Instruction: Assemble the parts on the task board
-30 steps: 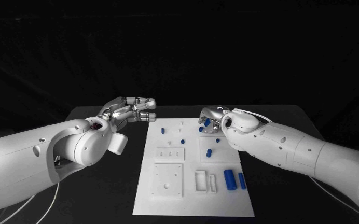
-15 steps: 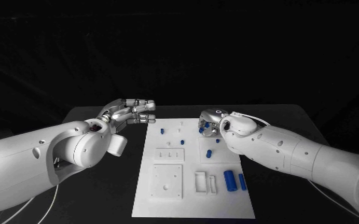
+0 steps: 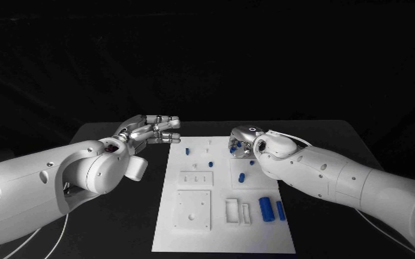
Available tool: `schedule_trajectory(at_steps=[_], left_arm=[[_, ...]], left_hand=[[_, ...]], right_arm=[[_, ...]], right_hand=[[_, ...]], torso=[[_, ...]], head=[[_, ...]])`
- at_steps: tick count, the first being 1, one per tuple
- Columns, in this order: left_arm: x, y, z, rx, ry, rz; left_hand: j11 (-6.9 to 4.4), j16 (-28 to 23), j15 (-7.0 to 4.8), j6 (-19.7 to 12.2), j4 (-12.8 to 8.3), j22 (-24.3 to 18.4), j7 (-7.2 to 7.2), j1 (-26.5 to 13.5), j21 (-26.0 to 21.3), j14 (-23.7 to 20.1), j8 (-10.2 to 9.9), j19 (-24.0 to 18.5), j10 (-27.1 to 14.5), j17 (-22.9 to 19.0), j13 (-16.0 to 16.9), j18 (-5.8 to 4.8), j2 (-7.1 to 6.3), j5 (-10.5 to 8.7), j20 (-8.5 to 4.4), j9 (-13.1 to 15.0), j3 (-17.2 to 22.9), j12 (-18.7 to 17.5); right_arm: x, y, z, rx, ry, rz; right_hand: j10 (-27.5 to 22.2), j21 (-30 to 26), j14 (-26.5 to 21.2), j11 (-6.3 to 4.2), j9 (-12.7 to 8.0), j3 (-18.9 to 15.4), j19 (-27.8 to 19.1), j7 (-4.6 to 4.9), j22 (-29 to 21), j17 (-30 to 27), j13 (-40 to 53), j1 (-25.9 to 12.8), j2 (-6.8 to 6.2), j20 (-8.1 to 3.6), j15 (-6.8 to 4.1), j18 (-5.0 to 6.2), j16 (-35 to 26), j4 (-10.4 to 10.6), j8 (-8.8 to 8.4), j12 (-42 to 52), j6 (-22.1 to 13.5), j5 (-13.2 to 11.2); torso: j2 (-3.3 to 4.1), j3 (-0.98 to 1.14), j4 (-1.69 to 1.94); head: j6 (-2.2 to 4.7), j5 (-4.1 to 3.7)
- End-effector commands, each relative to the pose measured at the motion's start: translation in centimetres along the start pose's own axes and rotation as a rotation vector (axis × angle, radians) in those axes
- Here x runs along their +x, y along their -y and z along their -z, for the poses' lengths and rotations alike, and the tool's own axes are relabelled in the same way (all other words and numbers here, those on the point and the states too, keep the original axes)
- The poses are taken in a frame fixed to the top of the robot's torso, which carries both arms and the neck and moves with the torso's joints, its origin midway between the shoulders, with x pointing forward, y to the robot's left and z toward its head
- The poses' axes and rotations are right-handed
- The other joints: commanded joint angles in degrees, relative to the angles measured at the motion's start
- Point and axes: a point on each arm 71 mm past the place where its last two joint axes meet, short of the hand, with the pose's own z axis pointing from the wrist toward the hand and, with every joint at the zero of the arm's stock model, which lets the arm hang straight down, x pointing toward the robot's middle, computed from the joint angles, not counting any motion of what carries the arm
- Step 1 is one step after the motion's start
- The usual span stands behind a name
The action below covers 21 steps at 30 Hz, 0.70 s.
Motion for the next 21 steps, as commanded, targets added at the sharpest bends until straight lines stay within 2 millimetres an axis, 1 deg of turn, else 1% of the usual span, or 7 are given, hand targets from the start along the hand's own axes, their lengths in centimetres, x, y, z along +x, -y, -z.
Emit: schedule_trajectory(at_steps=[1, 3, 6, 11, 14, 15, 21], left_arm=[[0.2, 0.2, -0.1, 0.006, -0.019, 0.000], [0.2, 0.2, -0.1, 0.004, -0.018, 0.000], [0.2, 0.2, -0.1, 0.002, -0.017, 0.000], [0.1, 0.2, 0.0, -0.001, -0.015, -0.001], [0.1, 0.1, 0.0, -0.003, -0.015, -0.001], [0.1, 0.1, 0.0, -0.004, -0.016, -0.001], [0.2, 0.1, -0.2, -0.005, -0.017, -0.005]], left_hand=[[-0.09, -0.2, 0.04, -0.2, 0.2, 0.0, -0.40, 0.3, -0.4, -0.4, -0.3, 0.2, -0.2, 0.0, 0.1, -0.71, -0.20, -0.14, 0.00, -0.1, -0.3, -0.2], [-0.09, -0.2, 0.04, -0.2, 0.2, 0.0, -0.40, 0.3, -0.4, -0.4, -0.3, 0.2, -0.2, 0.0, 0.1, -0.71, -0.20, -0.14, 0.00, -0.1, -0.3, -0.2], [-0.19, -0.2, 0.00, 0.2, -0.4, 0.0, -0.46, 1.1, -0.5, -0.4, -0.3, 0.4, -0.1, 0.0, 0.1, -0.67, 0.42, -0.14, -0.06, 0.0, 0.0, -0.2], [-0.22, -0.2, -0.01, 0.3, -1.0, 0.0, -0.46, 1.5, -0.6, -0.3, -0.3, 0.4, 0.0, -0.1, 0.1, -0.71, 1.07, -0.14, -0.11, 0.0, -0.9, -0.2], [-0.21, -0.2, -0.01, 0.4, -1.4, 0.1, -0.49, 1.7, -0.6, -0.4, -0.3, 0.4, 0.0, -0.1, 0.1, -0.72, 1.26, -0.14, -0.11, 0.0, -1.2, -0.2], [-0.21, -0.2, -0.01, 0.4, -1.4, 0.1, -0.49, 1.7, -0.6, -0.4, -0.3, 0.4, 0.0, -0.1, 0.1, -0.72, 1.26, -0.14, -0.11, 0.0, -1.2, -0.2], [-0.23, -0.2, -0.02, 0.4, -1.6, 0.1, -0.52, 1.8, -0.6, -0.3, -0.3, 0.4, 0.0, 0.0, 0.1, -0.70, 1.31, -0.13, -0.12, 0.0, -1.3, -0.2]], right_arm=[[-0.5, -0.3, 0.1, -0.028, 0.082, 0.002], [-0.8, -0.4, 0.1, -0.034, 0.114, 0.002], [-1.2, -0.7, 0.2, -0.042, 0.159, 0.005], [-1.6, -1.1, 0.3, -0.043, 0.210, 0.006], [-1.9, -1.7, 0.1, -0.050, 0.240, 0.001], [-1.9, -2.0, 0.0, -0.054, 0.248, -0.001], [-1.9, -3.7, -0.8, -0.066, 0.268, -0.008]], right_hand=[[1.8, 0.3, -0.1, -0.59, 0.6, 0.9, -0.1, -0.38, 0.3, 0.1, 0.2, 0.6, 0.85, -0.59, -0.60, -0.16, 0.1, -0.2, 0.34, 0.2, 1.5, -0.1], [2.5, 0.5, 0.0, -0.81, 0.6, 1.3, 0.0, -0.54, 0.6, 0.1, 0.2, 0.7, 0.87, -0.86, -0.81, -0.43, 0.1, -0.3, 0.26, 0.2, 2.0, -0.7], [3.4, 0.8, 0.1, -1.11, 0.6, 2.0, 0.0, -0.79, 1.2, 0.4, 0.2, 1.4, 1.14, -1.28, -1.11, -0.91, 0.4, -0.6, 0.23, 0.2, 2.8, -3.9], [4.1, 1.0, 0.0, -1.35, 0.5, 1.9, 0.0, -0.96, 1.7, 0.8, 0.1, 1.9, 1.02, -1.93, -1.56, -1.62, 0.5, -0.6, 0.21, 0.2, 3.4, -4.1], [4.2, 0.9, 0.0, -1.40, 0.4, 1.9, 0.0, -0.98, 2.0, 1.0, 0.1, 1.8, 0.91, -2.09, -1.63, -1.85, 0.5, -0.3, 0.20, 0.2, 3.5, -4.1], [4.2, 0.9, 0.0, -1.39, 0.4, 2.0, 0.0, -0.96, 2.0, 1.0, 0.1, 1.7, 0.87, -2.08, -1.61, -1.87, 0.4, -0.2, 0.18, 0.2, 3.4, -4.1], [4.2, 0.6, 0.0, -1.38, 0.5, 2.5, 0.1, -0.97, 2.5, 1.2, 0.1, 1.8, 0.50, -2.03, -1.59, -1.84, 0.3, 0.2, 0.19, 0.2, 3.4, -4.0]], torso=[[0.11, 0.00, 0.03], [0.12, -0.06, 0.07], [0.27, -0.06, 0.05], [0.38, -0.03, 0.02], [0.41, -0.04, -0.06], [0.41, -0.04, -0.10], [0.47, -0.12, 0.11]], head=[[0.17, -0.06], [0.29, -0.04], [0.55, 0.06], [0.85, 0.22], [1.26, 0.58], [1.54, 0.74], [2.39, 0.78]])
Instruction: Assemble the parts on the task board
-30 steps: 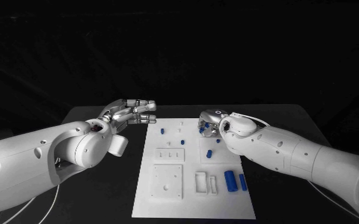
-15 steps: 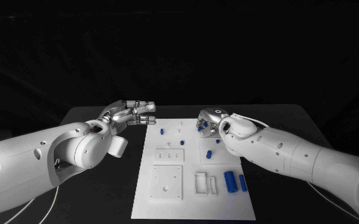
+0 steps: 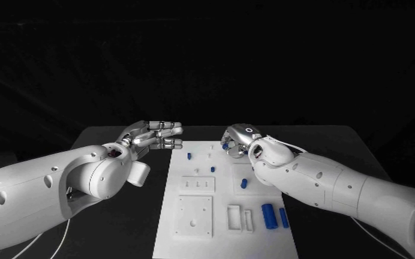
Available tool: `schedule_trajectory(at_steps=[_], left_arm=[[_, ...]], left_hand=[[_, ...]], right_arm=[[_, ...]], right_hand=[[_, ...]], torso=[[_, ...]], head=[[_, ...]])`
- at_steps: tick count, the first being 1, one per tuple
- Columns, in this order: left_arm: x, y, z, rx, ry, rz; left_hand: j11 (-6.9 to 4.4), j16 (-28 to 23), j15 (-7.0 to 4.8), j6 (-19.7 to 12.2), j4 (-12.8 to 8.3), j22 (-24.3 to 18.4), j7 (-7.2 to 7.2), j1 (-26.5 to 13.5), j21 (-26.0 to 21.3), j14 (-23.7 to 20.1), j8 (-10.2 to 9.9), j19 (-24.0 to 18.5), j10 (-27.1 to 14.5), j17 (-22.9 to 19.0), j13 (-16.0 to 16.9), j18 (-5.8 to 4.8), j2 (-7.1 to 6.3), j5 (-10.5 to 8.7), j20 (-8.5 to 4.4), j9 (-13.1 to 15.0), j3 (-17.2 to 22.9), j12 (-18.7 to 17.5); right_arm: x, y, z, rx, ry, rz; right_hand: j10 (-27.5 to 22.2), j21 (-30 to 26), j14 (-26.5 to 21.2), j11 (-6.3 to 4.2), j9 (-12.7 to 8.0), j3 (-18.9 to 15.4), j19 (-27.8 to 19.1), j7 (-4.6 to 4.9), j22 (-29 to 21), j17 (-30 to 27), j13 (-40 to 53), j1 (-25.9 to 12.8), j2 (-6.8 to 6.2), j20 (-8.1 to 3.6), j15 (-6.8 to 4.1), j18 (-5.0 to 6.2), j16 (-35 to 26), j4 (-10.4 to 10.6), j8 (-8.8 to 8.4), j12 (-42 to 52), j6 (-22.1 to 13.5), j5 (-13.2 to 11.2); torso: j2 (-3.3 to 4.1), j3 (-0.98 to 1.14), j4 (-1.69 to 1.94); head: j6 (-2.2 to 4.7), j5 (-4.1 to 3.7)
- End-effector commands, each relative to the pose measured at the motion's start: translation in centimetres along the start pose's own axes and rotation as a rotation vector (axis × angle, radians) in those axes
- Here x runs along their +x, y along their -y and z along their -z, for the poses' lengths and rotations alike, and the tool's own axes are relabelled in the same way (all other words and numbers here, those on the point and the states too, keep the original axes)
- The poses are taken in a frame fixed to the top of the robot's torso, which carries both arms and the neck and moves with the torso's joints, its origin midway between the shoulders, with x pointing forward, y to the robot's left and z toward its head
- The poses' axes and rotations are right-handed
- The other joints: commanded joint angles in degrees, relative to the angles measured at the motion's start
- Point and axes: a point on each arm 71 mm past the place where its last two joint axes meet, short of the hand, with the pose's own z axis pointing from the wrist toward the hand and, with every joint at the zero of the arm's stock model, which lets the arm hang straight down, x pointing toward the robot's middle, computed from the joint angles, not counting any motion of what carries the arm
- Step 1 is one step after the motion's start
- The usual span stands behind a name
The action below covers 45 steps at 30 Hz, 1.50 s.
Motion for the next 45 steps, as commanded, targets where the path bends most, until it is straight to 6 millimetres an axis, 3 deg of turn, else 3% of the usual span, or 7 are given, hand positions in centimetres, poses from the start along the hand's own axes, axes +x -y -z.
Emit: schedule_trajectory(at_steps=[1, 7, 13, 19, 25, 35, 45], left_arm=[[0.3, 0.2, -0.1, 0.005, -0.020, -0.006], [0.6, 0.2, -0.4, 0.007, -0.029, -0.017], [1.0, 0.2, -0.6, 0.007, -0.041, -0.021], [1.3, 0.2, -0.7, 0.008, -0.046, -0.024], [1.3, 0.3, -0.7, 0.007, -0.046, -0.027], [1.1, 0.4, -0.7, 0.008, -0.042, -0.031], [1.1, 0.5, -0.7, 0.010, -0.042, -0.034]], left_hand=[[-0.15, -0.2, -0.02, 0.0, -0.6, 0.1, -0.22, 0.3, -0.3, -0.4, -0.3, 0.4, -0.1, -0.1, 0.1, -0.68, 0.05, -0.13, -0.12, 0.0, -0.1, -0.2], [0.02, -0.2, -0.01, -0.3, -1.1, 0.1, -0.01, 0.9, -0.3, -0.4, -0.3, 0.3, -0.2, -0.1, 0.1, -0.73, -0.14, -0.14, -0.12, 0.0, -0.1, -0.2], [0.23, -0.2, -0.01, 0.2, -1.3, 0.1, 0.19, 1.0, -0.3, -0.5, -0.3, 0.2, 0.2, -0.1, 0.1, -0.77, -0.02, -0.14, -0.13, 0.0, -0.1, -0.2], [0.21, -0.2, 0.01, 0.5, -1.3, 0.2, 0.16, 1.0, -0.3, -0.5, -0.3, 0.2, 0.4, -0.1, 0.1, -0.78, 0.03, -0.14, -0.13, 0.0, -0.1, -0.2], [0.49, -0.2, 0.03, 0.5, -1.6, 0.2, 0.37, 1.0, -0.2, -0.5, -0.3, 0.1, 0.3, -0.1, 0.1, -0.79, 0.02, -0.14, -0.12, 0.0, -0.2, -0.2], [0.72, -0.2, 0.02, 0.5, -1.6, 0.2, 0.51, 1.0, -0.2, -0.5, -0.3, 0.1, 0.2, -0.1, 0.1, -0.77, 0.00, -0.14, -0.12, 0.0, -0.2, -0.2], [0.78, -0.2, 0.03, 0.6, -1.6, 0.2, 0.51, 1.1, -0.1, -0.5, -0.3, 0.0, 0.0, -0.1, 0.1, -0.75, -0.09, -0.14, -0.11, 0.0, -0.1, -0.2]], right_arm=[[-0.2, -0.9, -0.4, -0.005, 0.050, 0.014], [0.3, -2.4, -1.3, 0.000, 0.042, 0.027], [0.7, -3.0, -2.1, 0.036, 0.051, 0.043], [0.9, -3.4, -2.4, 0.052, 0.053, 0.049], [0.9, -3.5, -2.5, 0.092, 0.052, 0.056], [1.0, -3.2, -2.5, 0.131, 0.038, 0.093], [1.2, -3.2, -2.5, 0.140, 0.022, 0.099]], right_hand=[[1.3, -0.2, 0.0, -0.99, 0.1, 0.5, 0.1, -0.02, 0.1, 0.1, 0.1, 0.4, -0.33, -0.42, -0.15, -0.18, -0.1, 0.6, 0.15, 0.2, 0.3, 0.0], [1.2, -0.4, 0.0, -0.96, 0.1, 0.5, 0.1, 0.01, 0.3, 0.0, 0.2, 0.4, -0.39, -0.37, -0.14, -0.18, -0.2, 0.8, 0.16, 0.2, 0.2, 0.1], [1.2, -0.6, 0.1, -0.95, 0.1, 0.7, 0.2, 0.01, 0.4, 0.0, 0.2, 0.5, -0.40, -0.42, -0.20, -0.20, -0.3, 0.8, 0.16, 0.2, 0.2, 0.1], [1.2, -0.8, 0.1, -0.95, 0.1, 0.8, 0.3, 0.02, 0.6, 0.1, 0.2, 0.4, -0.47, -0.42, -0.19, -0.26, -0.3, 0.8, 0.16, 0.2, 0.2, 0.1], [1.1, -1.0, 0.1, -0.94, 0.1, 0.9, 0.4, 0.03, 0.7, 0.1, 0.2, 0.4, -0.48, -0.40, -0.18, -0.34, -0.3, 0.8, 0.15, 0.2, 0.1, 0.1], [1.1, -1.2, 0.1, -0.91, 0.1, 1.4, 0.5, 0.01, 1.1, 0.0, 0.2, 0.4, -0.69, -0.45, -0.20, -0.44, -0.4, 0.7, 0.16, 0.2, 0.2, 0.1], [1.1, -1.3, 0.1, -0.92, 0.1, 1.5, 0.5, 0.02, 1.3, 0.0, 0.2, 0.3, -0.74, -0.46, -0.20, -0.49, -0.4, 0.7, 0.15, 0.2, 0.2, 0.1]], torso=[[0.11, -0.03, 0.08], [0.24, -0.03, 0.43], [0.52, -0.34, 1.09], [0.68, -0.61, 1.47], [0.80, -0.76, 1.53], [0.98, -0.67, 1.36], [1.08, -0.72, 1.61]], head=[[0.71, 0.25], [1.01, 0.28], [1.06, 0.15], [0.97, 0.24], [1.63, 0.33], [1.74, 0.12], [1.60, 0.05]])
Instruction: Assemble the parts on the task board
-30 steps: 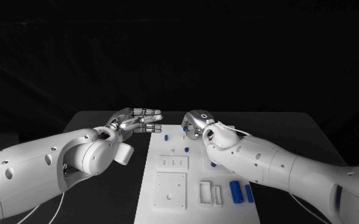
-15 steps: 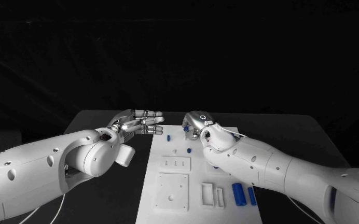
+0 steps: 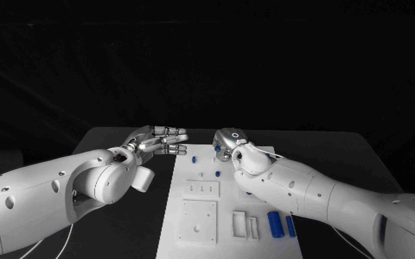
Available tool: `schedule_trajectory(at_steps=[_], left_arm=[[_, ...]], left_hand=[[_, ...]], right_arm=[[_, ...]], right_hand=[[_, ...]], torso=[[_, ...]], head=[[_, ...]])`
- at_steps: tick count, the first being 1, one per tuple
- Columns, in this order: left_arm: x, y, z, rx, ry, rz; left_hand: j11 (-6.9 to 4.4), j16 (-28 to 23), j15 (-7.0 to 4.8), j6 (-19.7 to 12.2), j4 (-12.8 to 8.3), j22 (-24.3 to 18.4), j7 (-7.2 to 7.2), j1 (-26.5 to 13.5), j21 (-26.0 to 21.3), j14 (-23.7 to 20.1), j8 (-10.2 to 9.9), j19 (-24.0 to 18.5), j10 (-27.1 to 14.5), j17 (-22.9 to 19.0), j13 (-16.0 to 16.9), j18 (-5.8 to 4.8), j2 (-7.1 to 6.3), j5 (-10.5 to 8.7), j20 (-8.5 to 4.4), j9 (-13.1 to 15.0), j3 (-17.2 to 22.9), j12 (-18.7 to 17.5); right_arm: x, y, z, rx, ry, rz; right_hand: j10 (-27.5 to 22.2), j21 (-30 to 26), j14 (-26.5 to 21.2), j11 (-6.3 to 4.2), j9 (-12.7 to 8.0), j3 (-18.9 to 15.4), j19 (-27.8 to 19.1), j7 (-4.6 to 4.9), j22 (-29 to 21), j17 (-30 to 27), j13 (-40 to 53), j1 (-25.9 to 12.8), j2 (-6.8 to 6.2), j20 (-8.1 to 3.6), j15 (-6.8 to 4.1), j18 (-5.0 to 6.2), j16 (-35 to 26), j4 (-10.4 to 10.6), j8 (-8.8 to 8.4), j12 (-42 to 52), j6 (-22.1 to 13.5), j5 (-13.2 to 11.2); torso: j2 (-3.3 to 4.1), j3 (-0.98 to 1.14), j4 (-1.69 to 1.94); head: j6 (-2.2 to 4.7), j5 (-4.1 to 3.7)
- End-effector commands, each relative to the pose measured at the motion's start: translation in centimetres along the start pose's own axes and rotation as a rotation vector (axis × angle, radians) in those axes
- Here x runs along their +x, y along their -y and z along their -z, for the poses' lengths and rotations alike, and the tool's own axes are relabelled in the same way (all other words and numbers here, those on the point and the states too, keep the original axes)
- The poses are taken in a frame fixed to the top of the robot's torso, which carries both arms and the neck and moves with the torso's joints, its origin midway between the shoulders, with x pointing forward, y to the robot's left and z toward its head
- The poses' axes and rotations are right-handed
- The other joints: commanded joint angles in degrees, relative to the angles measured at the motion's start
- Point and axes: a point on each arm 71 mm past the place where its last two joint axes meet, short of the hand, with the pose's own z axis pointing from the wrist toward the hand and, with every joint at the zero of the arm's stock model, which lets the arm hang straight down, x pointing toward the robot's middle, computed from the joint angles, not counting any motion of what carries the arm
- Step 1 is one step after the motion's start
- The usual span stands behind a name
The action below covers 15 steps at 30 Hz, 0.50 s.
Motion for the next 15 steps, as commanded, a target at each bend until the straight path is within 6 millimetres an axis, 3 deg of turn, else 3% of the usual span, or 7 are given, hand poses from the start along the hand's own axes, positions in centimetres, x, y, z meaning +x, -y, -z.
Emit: schedule_trajectory(at_steps=[1, 15], left_arm=[[0.21, 0.26, -0.07, 0.009, -0.018, -0.004], [0.32, 0.30, -0.11, 0.011, -0.022, -0.012]], left_hand=[[0.36, -0.2, 0.03, 0.2, -0.2, 0.1, 0.10, 0.6, -0.1, -0.5, -0.3, 0.1, 0.0, -0.1, 0.1, -0.74, -0.02, -0.14, -0.11, 0.0, 0.0, -0.2], [0.55, -0.2, 0.05, 0.3, -0.2, 0.1, 0.19, 0.6, 0.0, -0.5, -0.3, 0.0, -0.2, -0.1, 0.1, -0.73, -0.12, -0.14, -0.10, 0.0, 0.1, -0.2]], right_arm=[[0.22, -0.05, -0.01, 0.010, -0.019, 0.026], [0.51, -0.33, -0.08, 0.006, -0.038, 0.018]], right_hand=[[1.2, -0.2, 0.1, -0.81, 0.0, 0.3, 0.3, 0.02, 0.1, 0.0, 0.2, -0.4, -0.04, -0.27, -0.21, 0.20, -0.2, 0.0, 0.15, 0.1, 0.4, 0.3], [1.0, -0.5, 0.1, -0.73, -0.1, 0.4, 0.2, 0.08, 0.4, -0.1, 0.1, -0.5, 0.01, -0.24, -0.17, 0.20, -0.3, 0.0, 0.14, 0.1, 0.2, 0.3]], torso=[[0.04, -0.03, 0.11], [0.25, -0.15, -0.05]], head=[[-0.05, 0.02], [-0.13, 0.28]])
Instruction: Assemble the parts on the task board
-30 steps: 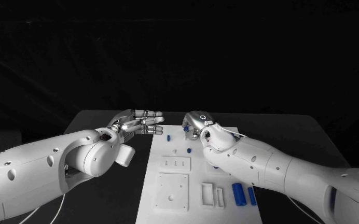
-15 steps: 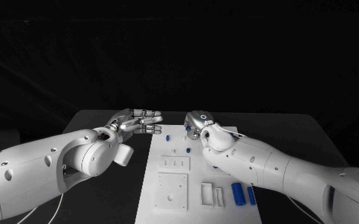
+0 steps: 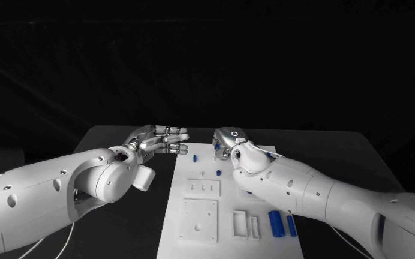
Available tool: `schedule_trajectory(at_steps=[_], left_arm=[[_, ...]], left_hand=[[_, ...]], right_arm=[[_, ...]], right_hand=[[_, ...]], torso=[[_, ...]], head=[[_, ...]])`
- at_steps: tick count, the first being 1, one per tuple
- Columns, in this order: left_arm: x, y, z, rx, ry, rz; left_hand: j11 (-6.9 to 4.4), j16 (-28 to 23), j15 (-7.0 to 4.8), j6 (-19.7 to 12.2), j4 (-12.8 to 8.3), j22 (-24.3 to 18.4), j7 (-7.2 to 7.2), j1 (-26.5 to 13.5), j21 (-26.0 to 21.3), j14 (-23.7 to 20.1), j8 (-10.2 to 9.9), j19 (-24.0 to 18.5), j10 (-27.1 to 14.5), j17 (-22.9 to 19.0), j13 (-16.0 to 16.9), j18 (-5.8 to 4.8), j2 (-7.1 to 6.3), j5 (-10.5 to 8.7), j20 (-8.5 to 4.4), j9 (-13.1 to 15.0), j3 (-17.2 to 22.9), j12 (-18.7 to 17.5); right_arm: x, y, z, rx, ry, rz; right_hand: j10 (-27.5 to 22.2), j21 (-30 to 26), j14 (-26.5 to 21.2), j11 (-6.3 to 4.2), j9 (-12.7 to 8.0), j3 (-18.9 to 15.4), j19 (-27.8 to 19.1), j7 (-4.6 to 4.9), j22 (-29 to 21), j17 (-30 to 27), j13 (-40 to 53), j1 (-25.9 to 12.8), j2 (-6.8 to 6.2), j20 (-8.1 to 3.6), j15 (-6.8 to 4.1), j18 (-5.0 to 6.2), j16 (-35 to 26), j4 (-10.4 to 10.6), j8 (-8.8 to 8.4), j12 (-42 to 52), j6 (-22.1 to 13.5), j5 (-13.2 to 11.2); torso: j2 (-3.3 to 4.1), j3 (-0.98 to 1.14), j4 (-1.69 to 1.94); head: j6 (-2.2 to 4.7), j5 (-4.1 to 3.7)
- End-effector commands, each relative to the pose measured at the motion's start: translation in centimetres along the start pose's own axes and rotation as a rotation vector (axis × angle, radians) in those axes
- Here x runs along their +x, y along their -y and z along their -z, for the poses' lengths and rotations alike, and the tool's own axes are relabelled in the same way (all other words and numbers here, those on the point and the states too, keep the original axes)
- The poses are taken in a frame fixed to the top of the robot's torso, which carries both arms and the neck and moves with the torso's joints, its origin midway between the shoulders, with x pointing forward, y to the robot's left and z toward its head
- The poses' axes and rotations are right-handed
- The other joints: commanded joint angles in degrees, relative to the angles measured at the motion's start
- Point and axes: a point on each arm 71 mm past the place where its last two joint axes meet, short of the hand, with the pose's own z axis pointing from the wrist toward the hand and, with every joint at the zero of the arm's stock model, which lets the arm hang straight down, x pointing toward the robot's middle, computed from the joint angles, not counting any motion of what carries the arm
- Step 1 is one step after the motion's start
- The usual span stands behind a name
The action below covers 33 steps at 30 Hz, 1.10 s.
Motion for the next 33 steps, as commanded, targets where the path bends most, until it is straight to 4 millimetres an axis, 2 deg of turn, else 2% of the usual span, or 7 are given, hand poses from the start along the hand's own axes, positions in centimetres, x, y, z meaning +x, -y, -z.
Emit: schedule_trajectory(at_steps=[1, 4, 15, 22, 28, 33], left_arm=[[0.28, 0.27, -0.10, 0.011, -0.020, -0.009], [0.29, 0.26, -0.16, 0.010, -0.020, -0.010], [0.28, 0.18, -0.39, 0.004, -0.017, -0.013], [0.20, 0.17, -0.36, 0.003, -0.015, -0.014], [0.18, 0.16, -0.35, 0.002, -0.016, -0.014], [0.16, 0.14, -0.33, 0.001, -0.021, -0.014]], left_hand=[[0.32, -0.2, 0.05, 0.2, -0.1, 0.1, 0.17, 0.6, 0.0, -0.5, -0.3, 0.0, 0.0, -0.1, 0.1, -0.72, -0.14, -0.14, -0.10, 0.0, 0.2, -0.2], [0.30, -0.2, 0.05, 0.2, -0.1, 0.1, 0.16, 0.6, 0.0, -0.5, -0.3, 0.0, 0.0, -0.1, 0.1, -0.71, -0.15, -0.14, -0.09, 0.0, 0.2, -0.2], [0.30, -0.2, 0.04, 0.3, -0.2, 0.1, 0.17, 0.8, 0.1, -0.5, -0.3, 0.0, 0.0, -0.1, 0.1, -0.67, -0.07, -0.13, -0.11, 0.0, 0.4, -0.2], [0.29, -0.2, 0.03, 0.2, -0.3, 0.1, 0.14, 0.9, 0.1, -0.4, -0.3, 0.0, 0.0, -0.1, 0.1, -0.67, -0.09, -0.13, -0.11, 0.0, 0.4, -0.2], [0.29, -0.2, 0.03, 0.2, -0.3, 0.1, 0.14, 0.9, 0.1, -0.4, -0.3, 0.0, 0.0, -0.1, 0.1, -0.67, -0.09, -0.13, -0.11, 0.0, 0.4, -0.2], [0.27, -0.2, 0.06, 0.1, -0.3, 0.1, 0.11, 0.9, 0.2, -0.5, -0.3, -0.1, -0.2, -0.1, 0.1, -0.68, -0.15, -0.13, -0.08, 0.0, 0.5, -0.2]], right_arm=[[0.63, 0.07, 0.17, 0.001, -0.042, 0.017], [0.64, 0.04, 0.20, 0.000, -0.044, 0.015], [0.65, -0.23, 0.26, -0.012, -0.043, 0.002], [0.64, -0.14, 0.35, -0.011, -0.037, -0.002], [0.54, -0.14, 0.40, -0.006, -0.020, -0.009], [0.41, -0.11, 0.43, 0.007, 0.003, -0.016]], right_hand=[[1.0, -0.2, 0.1, -0.72, 0.0, 0.4, 0.2, -0.01, 0.1, -0.1, 0.1, -0.3, 0.17, -0.25, -0.17, 0.55, -0.3, 0.0, 0.16, 0.1, 0.3, 0.3], [1.0, -0.3, 0.1, -0.72, 0.0, 0.5, 0.3, -0.01, 0.2, -0.1, 0.1, -0.3, 0.17, -0.27, -0.19, 0.58, -0.4, -0.1, 0.17, 0.1, 0.3, 0.3], [0.9, -0.4, 0.1, -0.69, 0.0, 0.5, 0.2, 0.01, 0.4, -0.2, 0.1, -0.4, 0.13, -0.23, -0.15, 0.59, -0.4, -0.2, 0.16, 0.1, 0.2, 0.3], [0.8, -0.6, 0.1, -0.66, 0.0, 0.8, 0.3, 0.02, 0.9, -0.3, 0.1, -0.6, 0.08, -0.21, -0.16, 0.67, -0.5, -0.4, 0.17, 0.1, 0.2, 0.6], [0.9, -0.8, 0.1, -0.66, 0.0, 1.2, 0.3, 0.01, 1.4, -0.3, 0.1, -0.8, -0.14, -0.21, -0.18, 0.69, -0.4, -0.4, 0.17, 0.1, 0.2, 1.1], [0.9, -0.8, 0.1, -0.67, 0.0, 1.5, 0.2, -0.02, 1.9, -0.3, 0.1, -1.2, -0.65, -0.25, -0.20, 0.73, -0.4, -0.3, 0.17, 0.1, 0.3, 2.5]], torso=[[0.08, -0.07, -0.15], [0.18, -0.08, -0.21], [0.12, -0.09, -0.06], [0.16, -0.09, -0.16], [0.18, -0.10, -0.12], [0.20, -0.06, -0.14]], head=[[0.01, 0.06], [-0.01, -0.03], [-0.36, -0.18], [-0.43, -0.13], [-0.40, -0.16], [-0.33, -0.13]])
